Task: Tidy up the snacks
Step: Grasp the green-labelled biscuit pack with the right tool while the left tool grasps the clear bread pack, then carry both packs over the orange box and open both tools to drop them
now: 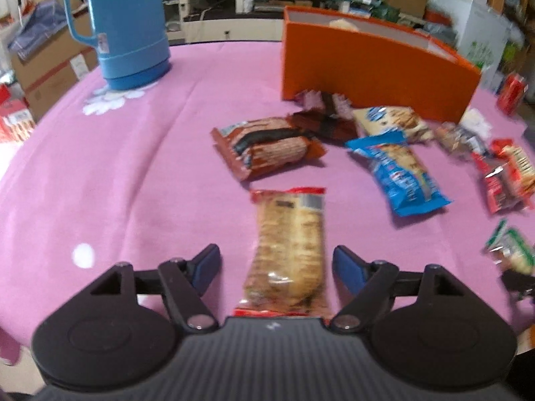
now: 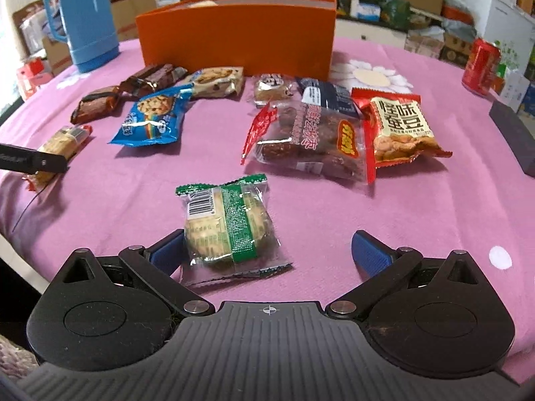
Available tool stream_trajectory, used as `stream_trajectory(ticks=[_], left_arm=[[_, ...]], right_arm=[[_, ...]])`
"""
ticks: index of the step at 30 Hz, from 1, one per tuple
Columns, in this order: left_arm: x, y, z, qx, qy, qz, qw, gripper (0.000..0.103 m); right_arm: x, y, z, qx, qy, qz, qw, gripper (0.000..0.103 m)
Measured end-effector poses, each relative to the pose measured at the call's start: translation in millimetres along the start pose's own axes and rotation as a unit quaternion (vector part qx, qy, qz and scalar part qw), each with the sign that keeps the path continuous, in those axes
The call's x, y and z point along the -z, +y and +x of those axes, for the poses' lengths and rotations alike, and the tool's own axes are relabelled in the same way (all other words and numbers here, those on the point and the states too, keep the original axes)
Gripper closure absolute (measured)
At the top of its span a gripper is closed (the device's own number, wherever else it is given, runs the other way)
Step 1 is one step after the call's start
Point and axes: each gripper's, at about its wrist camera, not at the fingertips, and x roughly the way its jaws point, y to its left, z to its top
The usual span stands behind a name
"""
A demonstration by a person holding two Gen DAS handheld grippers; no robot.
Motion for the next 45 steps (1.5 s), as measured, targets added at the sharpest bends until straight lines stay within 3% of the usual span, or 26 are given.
stream_trajectory(ticks=[3,6,10,13,14,16,18,24,30,34,38,45], left_arm=[[-2,-6,5,-0.009,-0.001,0.015,0.9998,0.019],[1,-14,8,-0.026,-0.007,0.036,0.999,0.02],[2,-16,8,-0.023,-0.013,0.036,0.999,0.02],[2,-17,7,-0.015,-0.02,0.037,0.999,0.032],[2,-18,6,-0.012,-0.023,0.038,0.9989,0.044],[2,-19,5,-0.007,-0.026,0.039,0.9989,0.056],[1,-19,4,-0.004,-0.025,0.034,0.9991,0.066],[-5,-7,-11,0.047,-0.022,-0.028,0.9983,0.068],[-17,-10,-29,0.064,-0.042,-0.031,0.9966,0.068],[-48,-17,-28,0.078,-0.055,-0.021,0.9952,0.068],[-106,-30,-20,0.096,-0.083,-0.02,0.9917,0.068],[-209,-61,15,0.113,-0.14,-0.018,0.9836,0.068]], right_arm=[[-2,4,-7,-0.022,-0.025,0.005,0.999,0.015],[-4,19,-11,-0.019,-0.045,-0.033,0.998,0.019],[-4,27,-5,-0.013,-0.038,-0.053,0.998,0.028],[-4,23,2,-0.023,-0.029,-0.039,0.999,0.034],[-4,23,2,-0.026,-0.03,-0.038,0.998,0.039],[-2,26,-2,-0.033,-0.04,-0.047,0.998,0.07],[-2,27,-4,-0.036,-0.042,-0.052,0.997,0.07],[-5,16,-16,-0.058,-0.064,-0.011,0.996,0.071],[-10,16,-21,-0.073,-0.084,0.012,0.994,0.071],[-23,14,-29,-0.093,-0.107,0.031,0.989,0.071],[-68,5,-29,-0.12,-0.127,0.05,0.983,0.071],[-196,-12,6,-0.081,-0.191,0.029,0.978,0.071]])
